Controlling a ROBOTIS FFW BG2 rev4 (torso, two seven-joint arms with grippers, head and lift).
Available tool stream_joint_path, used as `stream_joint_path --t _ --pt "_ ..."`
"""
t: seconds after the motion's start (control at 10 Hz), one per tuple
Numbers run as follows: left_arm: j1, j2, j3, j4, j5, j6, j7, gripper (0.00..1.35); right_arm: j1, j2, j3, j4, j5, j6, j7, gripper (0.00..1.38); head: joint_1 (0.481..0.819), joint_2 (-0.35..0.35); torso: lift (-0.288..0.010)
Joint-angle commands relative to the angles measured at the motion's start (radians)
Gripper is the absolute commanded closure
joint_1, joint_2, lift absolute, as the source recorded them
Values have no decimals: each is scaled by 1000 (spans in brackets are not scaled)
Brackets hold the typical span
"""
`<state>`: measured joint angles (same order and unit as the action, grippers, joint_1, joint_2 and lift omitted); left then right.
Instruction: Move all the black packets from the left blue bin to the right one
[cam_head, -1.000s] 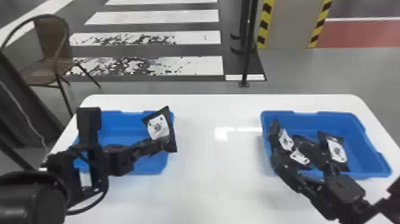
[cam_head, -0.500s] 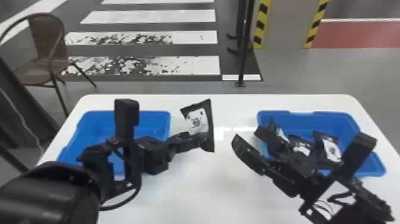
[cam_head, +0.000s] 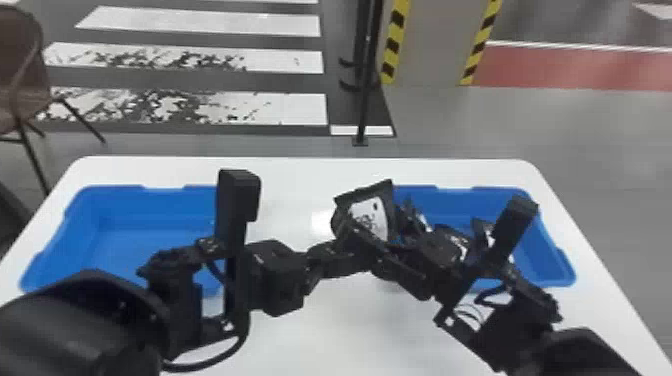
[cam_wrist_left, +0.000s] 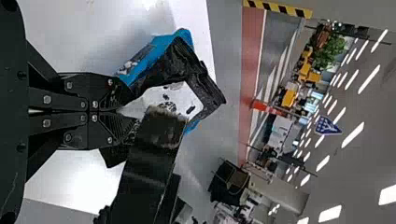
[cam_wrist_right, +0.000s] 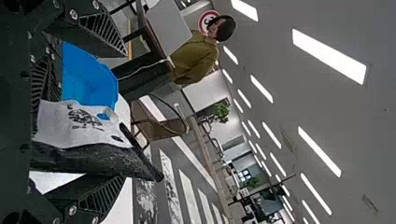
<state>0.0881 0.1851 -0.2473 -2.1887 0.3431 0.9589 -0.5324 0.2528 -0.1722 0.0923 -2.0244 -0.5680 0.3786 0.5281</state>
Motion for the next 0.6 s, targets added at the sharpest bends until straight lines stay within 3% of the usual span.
stream_joint_path --t 0.0,0.1,0.2,0.4,0.5 --pt "-2 0 -10 1 10 -2 0 1151 -12 -1 -14 20 26 -15 -13 170 695 -99 -140" --pt "-5 0 -8 -2 14 -2 0 1151 -17 -1 -24 30 26 -18 -11 581 695 -116 -140" --pt "-2 0 -4 -2 16 -2 0 1151 -17 0 -28 35 28 -33 -19 1291 695 -122 -140" --pt "3 -1 6 1 22 -9 0 1148 -17 5 -32 43 24 -55 -22 1286 695 -136 -140" --pt "10 -4 18 1 28 -24 5 1065 -15 7 -32 45 20 -55 -22 1286 695 -137 -140"
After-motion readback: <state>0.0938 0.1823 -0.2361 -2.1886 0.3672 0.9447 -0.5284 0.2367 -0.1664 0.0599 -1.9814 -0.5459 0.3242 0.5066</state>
